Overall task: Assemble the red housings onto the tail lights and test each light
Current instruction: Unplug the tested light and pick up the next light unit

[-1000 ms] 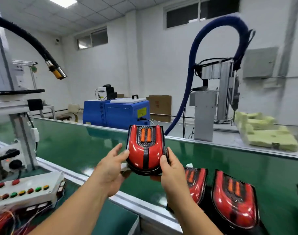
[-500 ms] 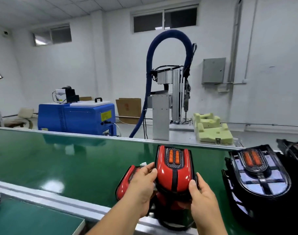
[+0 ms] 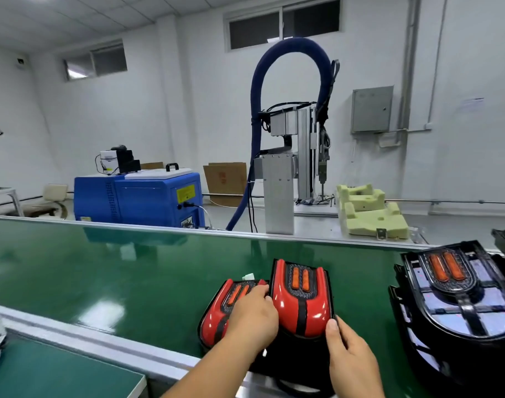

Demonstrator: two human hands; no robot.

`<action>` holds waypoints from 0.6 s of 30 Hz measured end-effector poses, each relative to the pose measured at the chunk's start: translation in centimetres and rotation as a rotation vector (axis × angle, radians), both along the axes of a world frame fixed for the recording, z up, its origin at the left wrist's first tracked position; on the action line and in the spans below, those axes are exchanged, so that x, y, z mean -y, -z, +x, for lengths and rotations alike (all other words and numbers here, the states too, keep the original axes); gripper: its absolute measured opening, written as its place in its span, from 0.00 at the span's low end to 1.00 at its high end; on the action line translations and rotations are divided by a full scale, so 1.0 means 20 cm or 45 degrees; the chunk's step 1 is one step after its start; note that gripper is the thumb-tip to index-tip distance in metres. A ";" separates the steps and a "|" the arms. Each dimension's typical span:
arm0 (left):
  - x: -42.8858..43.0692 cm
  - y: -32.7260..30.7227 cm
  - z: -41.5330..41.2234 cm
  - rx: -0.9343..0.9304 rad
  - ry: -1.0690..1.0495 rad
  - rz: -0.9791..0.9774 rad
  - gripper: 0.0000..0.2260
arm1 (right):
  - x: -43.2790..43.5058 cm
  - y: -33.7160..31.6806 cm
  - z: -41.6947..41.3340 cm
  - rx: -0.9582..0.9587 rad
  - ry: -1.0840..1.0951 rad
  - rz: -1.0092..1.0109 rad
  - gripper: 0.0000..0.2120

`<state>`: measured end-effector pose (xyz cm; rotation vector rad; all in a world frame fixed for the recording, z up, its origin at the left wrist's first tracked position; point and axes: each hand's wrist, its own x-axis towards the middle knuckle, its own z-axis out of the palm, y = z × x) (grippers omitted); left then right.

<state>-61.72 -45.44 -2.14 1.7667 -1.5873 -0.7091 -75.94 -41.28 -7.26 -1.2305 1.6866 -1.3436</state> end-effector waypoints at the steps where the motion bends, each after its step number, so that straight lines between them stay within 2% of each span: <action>1: -0.01 0.00 -0.01 0.015 -0.009 0.011 0.19 | 0.00 0.00 0.00 0.056 0.008 -0.003 0.19; 8: -0.06 0.04 -0.11 -0.077 0.038 -0.011 0.15 | 0.04 0.02 -0.05 0.147 0.193 -0.049 0.20; 13: -0.06 0.05 -0.09 0.105 0.012 0.040 0.16 | 0.02 0.05 -0.03 0.216 0.205 -0.132 0.22; 15: -0.05 0.03 -0.09 0.192 -0.027 -0.011 0.20 | 0.03 0.04 -0.05 0.280 0.236 -0.154 0.22; 18: -0.06 0.00 -0.10 0.276 -0.018 -0.125 0.20 | 0.05 0.03 -0.08 0.328 0.217 -0.152 0.22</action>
